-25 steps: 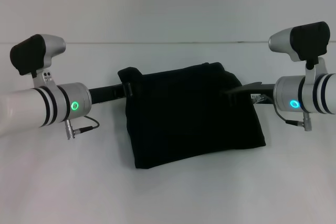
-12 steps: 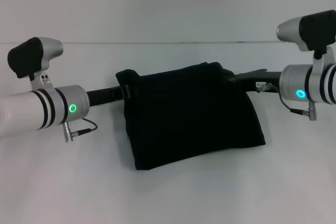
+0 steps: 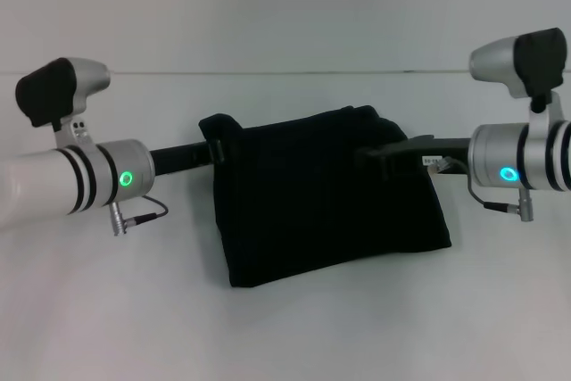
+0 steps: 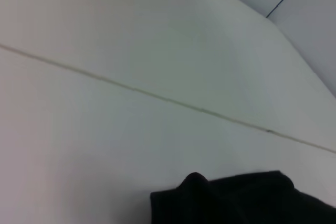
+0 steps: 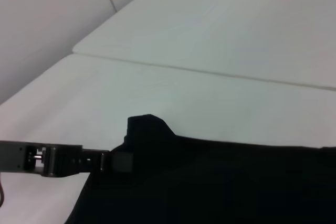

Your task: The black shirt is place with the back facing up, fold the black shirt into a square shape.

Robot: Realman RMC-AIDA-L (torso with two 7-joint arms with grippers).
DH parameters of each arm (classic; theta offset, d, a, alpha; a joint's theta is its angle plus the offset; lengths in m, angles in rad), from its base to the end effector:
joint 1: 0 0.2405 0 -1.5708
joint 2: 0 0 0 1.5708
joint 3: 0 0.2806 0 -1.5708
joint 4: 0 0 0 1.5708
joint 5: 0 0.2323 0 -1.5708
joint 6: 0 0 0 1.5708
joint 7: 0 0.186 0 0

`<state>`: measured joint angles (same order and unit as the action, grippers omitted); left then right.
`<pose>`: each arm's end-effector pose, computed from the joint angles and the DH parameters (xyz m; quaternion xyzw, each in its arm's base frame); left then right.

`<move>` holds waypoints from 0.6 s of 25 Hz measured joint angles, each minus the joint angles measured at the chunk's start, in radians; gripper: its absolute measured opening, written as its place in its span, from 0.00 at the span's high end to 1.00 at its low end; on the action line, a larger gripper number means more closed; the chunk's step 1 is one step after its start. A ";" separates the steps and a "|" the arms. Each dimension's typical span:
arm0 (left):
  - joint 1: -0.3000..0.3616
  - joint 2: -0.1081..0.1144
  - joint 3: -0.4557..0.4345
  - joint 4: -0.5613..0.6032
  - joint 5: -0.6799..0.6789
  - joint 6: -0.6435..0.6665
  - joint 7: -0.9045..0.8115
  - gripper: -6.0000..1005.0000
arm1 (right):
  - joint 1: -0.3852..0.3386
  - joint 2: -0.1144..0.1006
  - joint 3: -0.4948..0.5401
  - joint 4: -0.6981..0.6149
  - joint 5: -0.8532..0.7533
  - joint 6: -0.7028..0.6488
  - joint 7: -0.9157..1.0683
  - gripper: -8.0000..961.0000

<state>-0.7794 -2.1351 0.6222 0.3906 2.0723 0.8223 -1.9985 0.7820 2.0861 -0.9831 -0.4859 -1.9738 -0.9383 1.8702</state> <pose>-0.2807 0.4762 -0.1070 -0.7612 -0.5530 -0.2175 0.2597 0.2406 0.4733 -0.1084 -0.8866 0.3855 0.1430 0.2117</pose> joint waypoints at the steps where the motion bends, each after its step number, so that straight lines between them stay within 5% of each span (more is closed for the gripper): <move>1: -0.006 0.001 0.002 0.002 0.000 0.000 0.001 0.90 | -0.006 -0.001 0.000 -0.002 0.016 -0.004 -0.009 0.99; 10: -0.075 0.020 0.005 0.004 0.000 0.000 0.004 0.89 | -0.065 -0.019 0.013 -0.044 0.143 -0.040 -0.054 0.99; 15: -0.093 0.021 0.005 0.004 0.000 -0.003 0.000 0.89 | -0.086 -0.031 0.077 -0.058 0.169 -0.087 -0.087 0.90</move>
<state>-0.8720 -2.1142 0.6275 0.3946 2.0724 0.8195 -1.9982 0.6959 2.0549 -0.9065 -0.5443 -1.8052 -1.0255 1.7830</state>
